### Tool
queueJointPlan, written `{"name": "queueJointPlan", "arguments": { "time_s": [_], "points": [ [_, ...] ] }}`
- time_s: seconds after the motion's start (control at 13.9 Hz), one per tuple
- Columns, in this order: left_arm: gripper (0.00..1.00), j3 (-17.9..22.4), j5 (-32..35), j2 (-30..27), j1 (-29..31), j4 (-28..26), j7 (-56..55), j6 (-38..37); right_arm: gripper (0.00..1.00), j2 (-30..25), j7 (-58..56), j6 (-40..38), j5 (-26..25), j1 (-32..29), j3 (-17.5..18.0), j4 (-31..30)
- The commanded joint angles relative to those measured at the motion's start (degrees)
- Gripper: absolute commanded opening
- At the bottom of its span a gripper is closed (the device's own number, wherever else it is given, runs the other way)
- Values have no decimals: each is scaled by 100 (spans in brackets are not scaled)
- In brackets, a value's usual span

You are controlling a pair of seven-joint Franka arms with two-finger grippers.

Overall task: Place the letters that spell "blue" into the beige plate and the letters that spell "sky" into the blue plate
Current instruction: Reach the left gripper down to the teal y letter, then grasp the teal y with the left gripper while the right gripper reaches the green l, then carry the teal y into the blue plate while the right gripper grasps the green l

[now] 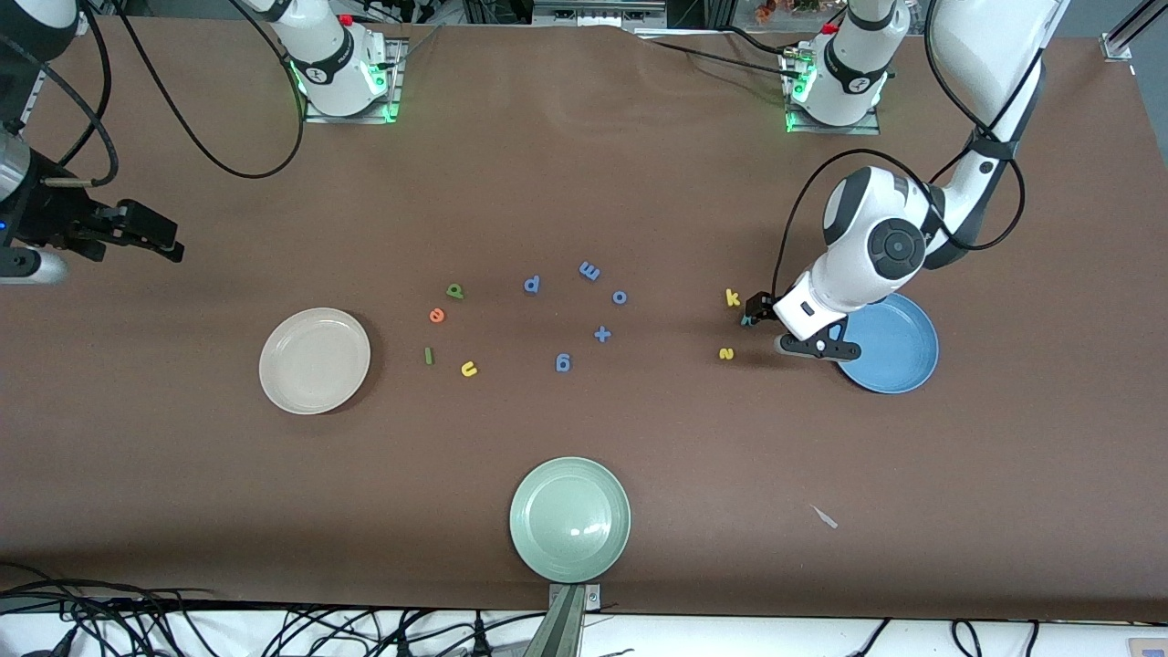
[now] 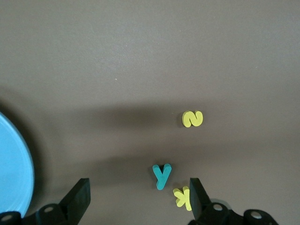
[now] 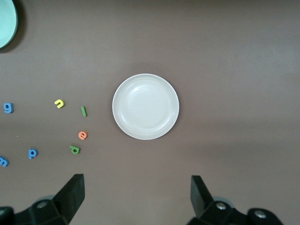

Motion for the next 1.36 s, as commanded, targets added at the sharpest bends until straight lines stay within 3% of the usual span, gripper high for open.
{"name": "queueJointPlan", "arguments": {
  "time_s": [0.0,0.22,0.43,0.65,0.79,1.01,1.29],
  "points": [
    [81,-6,137,138,-31,-91,-90,335,100,211,39,74,126,5,3,114],
    [79,3,217,191,-240,-310,-318,617,100,799,39,495,127,57,20,96],
    [73,3,225,287,-285,-601,-495,1355,100,1003,99,881,275,284,178,-123],
    [60,29,321,358,-390,-601,-547,1357,100,1239,1038,1469,302,725,231,-570],
    [57,20,741,428,-391,-592,-958,1357,100,1310,1477,2074,311,1023,284,-974],
    [57,11,1550,560,-382,-575,-1627,1357,100,1643,2383,3201,302,1585,275,-1451],
    [56,3,1640,578,-382,-583,-1734,1357,100,2136,2561,3930,197,1780,267,-1582]
  ]
}}
